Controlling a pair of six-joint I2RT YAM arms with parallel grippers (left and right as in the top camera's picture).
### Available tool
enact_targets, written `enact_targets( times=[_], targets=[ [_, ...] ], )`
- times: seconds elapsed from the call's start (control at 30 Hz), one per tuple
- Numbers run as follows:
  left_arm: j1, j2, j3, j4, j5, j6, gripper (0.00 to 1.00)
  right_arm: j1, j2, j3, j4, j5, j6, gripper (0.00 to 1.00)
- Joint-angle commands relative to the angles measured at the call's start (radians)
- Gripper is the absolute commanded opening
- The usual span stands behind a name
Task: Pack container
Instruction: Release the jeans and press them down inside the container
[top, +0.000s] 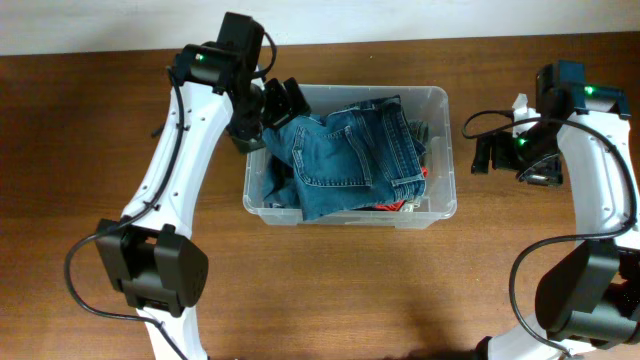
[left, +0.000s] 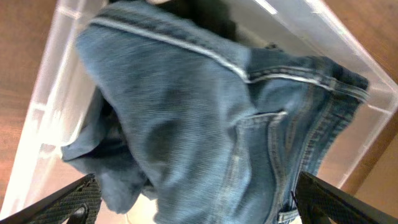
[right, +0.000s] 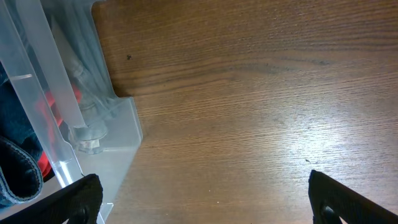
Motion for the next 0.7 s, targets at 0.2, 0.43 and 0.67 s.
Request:
enact_targets(
  times=[0.2,0.43,0.67],
  targets=[
    [0.024,-0.002,-0.141,0.075,0.035,-0.06,0.98,0.005,-0.019,0.016,0.0,0.008,0.0,0.98],
    [0.024,-0.002,-0.159,0.146,0.034,-0.06,0.54,0.005,-0.019,0.016,0.0,0.008,0.0,0.98],
    [0.017,-0.002,-0.158,0.194,0.03,-0.021,0.41,0.005,-0.019,0.016,0.0,0.008,0.0,0.98]
  ],
)
